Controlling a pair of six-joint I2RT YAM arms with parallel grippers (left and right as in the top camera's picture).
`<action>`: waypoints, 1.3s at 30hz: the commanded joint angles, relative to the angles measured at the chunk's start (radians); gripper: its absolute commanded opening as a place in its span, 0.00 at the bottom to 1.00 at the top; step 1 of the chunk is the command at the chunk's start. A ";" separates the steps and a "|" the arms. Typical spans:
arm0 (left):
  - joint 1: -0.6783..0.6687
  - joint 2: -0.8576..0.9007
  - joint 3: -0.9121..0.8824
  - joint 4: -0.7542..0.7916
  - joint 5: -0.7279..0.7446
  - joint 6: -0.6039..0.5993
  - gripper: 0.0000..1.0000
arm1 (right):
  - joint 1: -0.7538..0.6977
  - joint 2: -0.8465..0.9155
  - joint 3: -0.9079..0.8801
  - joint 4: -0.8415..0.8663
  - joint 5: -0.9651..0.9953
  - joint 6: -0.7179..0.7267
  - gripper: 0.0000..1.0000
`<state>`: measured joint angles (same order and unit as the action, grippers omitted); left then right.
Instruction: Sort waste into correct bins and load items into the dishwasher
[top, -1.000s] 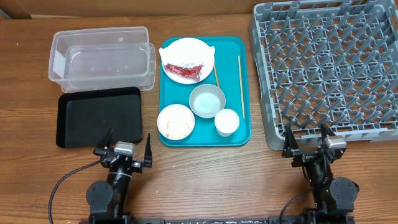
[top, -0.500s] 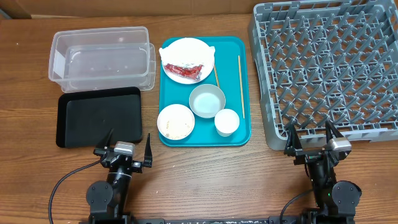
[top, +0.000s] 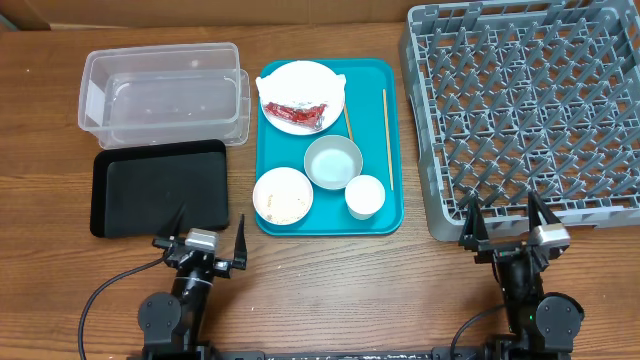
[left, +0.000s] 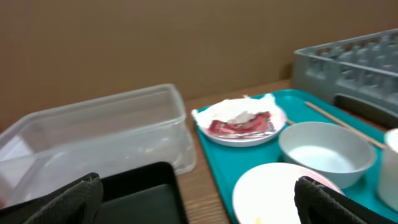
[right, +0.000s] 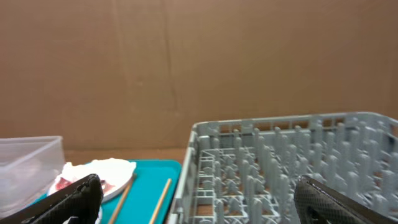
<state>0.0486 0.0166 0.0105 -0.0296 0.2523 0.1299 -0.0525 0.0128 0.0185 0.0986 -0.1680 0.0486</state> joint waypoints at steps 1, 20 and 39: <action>0.009 -0.008 0.036 -0.005 0.090 -0.033 1.00 | -0.001 -0.010 0.024 0.005 -0.054 0.004 1.00; -0.001 0.724 0.789 -0.286 0.194 -0.022 1.00 | -0.001 0.354 0.598 -0.355 -0.058 0.004 1.00; -0.322 1.890 2.124 -1.094 0.033 -0.018 1.00 | -0.001 0.908 1.115 -0.797 -0.242 0.005 1.00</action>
<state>-0.2447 1.8294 2.0731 -1.1305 0.2508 0.1226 -0.0525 0.8944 1.1091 -0.6884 -0.3336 0.0521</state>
